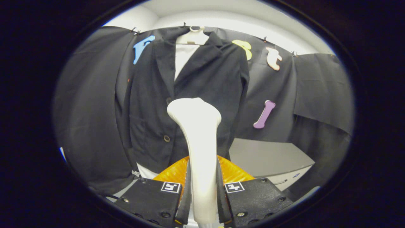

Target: Iron the clothes twice with a garment steamer, once on the left side and once on the right side.

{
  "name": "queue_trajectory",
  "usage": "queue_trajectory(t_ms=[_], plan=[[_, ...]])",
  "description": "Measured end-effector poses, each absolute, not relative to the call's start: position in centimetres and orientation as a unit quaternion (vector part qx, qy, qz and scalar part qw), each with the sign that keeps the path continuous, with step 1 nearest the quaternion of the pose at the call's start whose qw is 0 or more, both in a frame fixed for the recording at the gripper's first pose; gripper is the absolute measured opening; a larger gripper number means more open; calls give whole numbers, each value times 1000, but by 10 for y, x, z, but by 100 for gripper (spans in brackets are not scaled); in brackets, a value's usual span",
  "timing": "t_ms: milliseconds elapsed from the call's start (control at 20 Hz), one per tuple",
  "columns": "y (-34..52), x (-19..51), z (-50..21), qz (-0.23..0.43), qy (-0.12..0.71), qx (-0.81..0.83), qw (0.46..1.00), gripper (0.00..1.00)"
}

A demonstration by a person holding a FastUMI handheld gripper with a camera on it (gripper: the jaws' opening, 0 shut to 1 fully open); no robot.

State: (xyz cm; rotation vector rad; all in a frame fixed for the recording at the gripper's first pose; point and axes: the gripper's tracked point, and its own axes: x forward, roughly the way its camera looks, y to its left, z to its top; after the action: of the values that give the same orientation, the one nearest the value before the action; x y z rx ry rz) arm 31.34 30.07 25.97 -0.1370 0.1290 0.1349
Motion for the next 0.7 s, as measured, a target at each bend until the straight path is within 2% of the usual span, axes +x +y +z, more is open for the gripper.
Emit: queue_trajectory(t_ms=[350,700], plan=[[350,324,369,82,-3,-59,995,37],[397,330,429,83,-39,-67,994,37]])
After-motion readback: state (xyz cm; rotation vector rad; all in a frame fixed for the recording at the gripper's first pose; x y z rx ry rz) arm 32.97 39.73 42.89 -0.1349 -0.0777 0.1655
